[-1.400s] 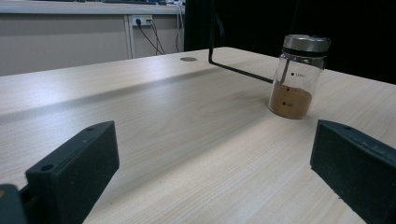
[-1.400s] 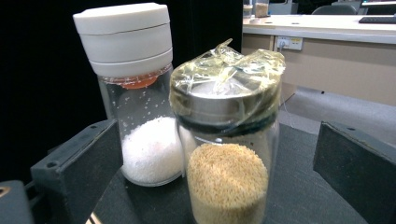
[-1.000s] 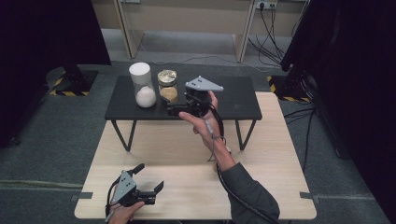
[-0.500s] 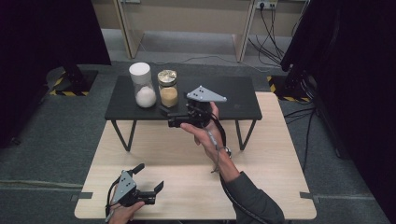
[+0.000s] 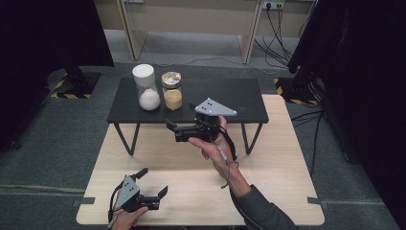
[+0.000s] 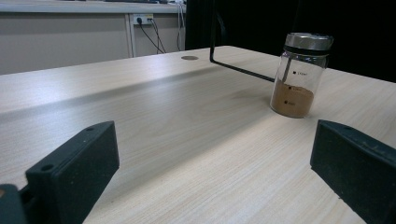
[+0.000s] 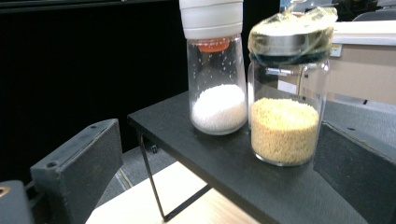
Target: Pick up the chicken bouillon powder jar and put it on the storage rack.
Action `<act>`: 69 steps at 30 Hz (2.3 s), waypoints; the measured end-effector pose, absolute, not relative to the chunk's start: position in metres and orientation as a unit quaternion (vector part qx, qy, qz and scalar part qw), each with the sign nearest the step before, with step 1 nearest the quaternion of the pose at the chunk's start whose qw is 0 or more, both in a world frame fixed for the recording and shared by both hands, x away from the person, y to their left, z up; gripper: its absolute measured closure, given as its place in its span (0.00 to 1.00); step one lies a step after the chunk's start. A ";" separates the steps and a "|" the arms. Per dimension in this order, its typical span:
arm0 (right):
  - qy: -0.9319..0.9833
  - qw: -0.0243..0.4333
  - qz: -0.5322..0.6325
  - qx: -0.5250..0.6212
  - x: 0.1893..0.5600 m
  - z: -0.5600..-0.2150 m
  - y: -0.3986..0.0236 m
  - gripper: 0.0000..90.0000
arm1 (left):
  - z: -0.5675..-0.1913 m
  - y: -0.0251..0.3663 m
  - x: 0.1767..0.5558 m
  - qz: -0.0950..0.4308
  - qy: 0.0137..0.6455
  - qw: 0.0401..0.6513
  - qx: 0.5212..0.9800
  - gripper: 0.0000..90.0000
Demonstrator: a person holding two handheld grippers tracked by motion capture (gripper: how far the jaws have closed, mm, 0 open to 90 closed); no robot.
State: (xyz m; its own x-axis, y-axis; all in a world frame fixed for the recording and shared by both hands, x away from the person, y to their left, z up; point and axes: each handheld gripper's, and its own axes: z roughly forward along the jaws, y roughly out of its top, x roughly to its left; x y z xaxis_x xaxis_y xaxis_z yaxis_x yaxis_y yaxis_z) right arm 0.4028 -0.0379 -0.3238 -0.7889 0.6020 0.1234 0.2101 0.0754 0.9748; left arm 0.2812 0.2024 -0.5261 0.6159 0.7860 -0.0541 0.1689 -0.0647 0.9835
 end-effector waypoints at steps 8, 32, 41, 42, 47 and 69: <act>0.712 0.163 0.622 0.282 0.392 -0.332 -0.047 0.02 | -0.526 0.202 0.281 0.263 0.351 0.587 0.681 0.01; 0.708 0.152 0.635 0.267 0.359 -0.362 -0.065 0.02 | -0.527 0.202 0.281 0.262 0.351 0.586 0.681 0.01; 0.706 0.151 0.640 0.263 0.349 -0.369 -0.066 0.02 | -0.527 0.203 0.281 0.263 0.352 0.585 0.682 0.01; 0.706 0.151 0.640 0.263 0.348 -0.371 -0.066 0.02 | -0.526 0.203 0.281 0.263 0.352 0.585 0.682 0.01; 0.706 0.153 0.640 0.261 0.344 -0.378 -0.067 0.02 | -0.526 0.203 0.281 0.263 0.352 0.586 0.681 0.01; 0.716 0.161 0.629 0.257 0.332 -0.405 -0.066 0.02 | -0.526 0.203 0.281 0.263 0.351 0.586 0.681 0.01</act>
